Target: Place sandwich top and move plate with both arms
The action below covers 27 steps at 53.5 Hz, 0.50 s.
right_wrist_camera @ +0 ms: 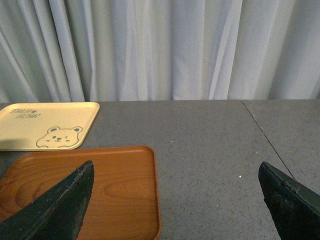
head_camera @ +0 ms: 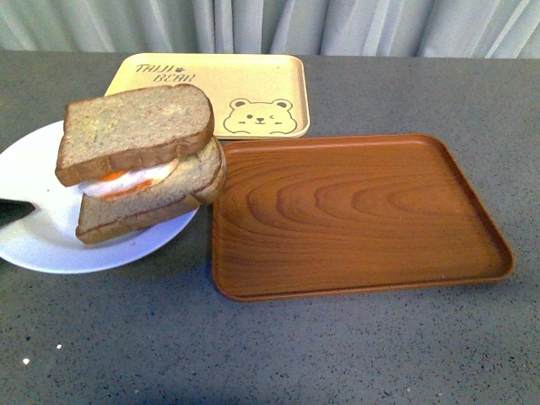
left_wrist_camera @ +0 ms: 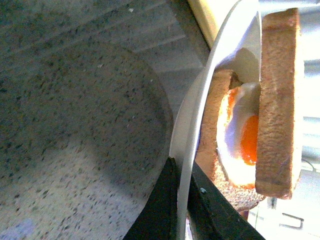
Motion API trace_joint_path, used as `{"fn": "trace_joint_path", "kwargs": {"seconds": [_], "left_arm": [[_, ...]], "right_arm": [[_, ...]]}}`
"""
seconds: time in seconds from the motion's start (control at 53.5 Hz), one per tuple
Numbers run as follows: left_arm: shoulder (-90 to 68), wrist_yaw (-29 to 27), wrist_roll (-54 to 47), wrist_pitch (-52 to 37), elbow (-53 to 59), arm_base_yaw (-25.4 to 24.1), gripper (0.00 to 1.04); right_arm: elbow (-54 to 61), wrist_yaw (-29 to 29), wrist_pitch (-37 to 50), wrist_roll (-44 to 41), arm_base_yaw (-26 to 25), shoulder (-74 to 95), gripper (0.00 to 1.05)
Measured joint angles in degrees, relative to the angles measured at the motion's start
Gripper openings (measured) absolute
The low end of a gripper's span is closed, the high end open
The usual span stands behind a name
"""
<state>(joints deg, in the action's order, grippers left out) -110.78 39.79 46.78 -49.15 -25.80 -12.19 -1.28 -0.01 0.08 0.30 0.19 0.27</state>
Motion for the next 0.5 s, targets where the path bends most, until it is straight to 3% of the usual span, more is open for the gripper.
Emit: {"fn": "trace_joint_path", "kwargs": {"seconds": [0.505], "left_arm": [[-11.93,-7.52,5.2,17.05,-32.94,13.77,0.03]], "right_arm": [[0.0,0.0,0.0,0.0,0.0,0.0,0.96]]}}
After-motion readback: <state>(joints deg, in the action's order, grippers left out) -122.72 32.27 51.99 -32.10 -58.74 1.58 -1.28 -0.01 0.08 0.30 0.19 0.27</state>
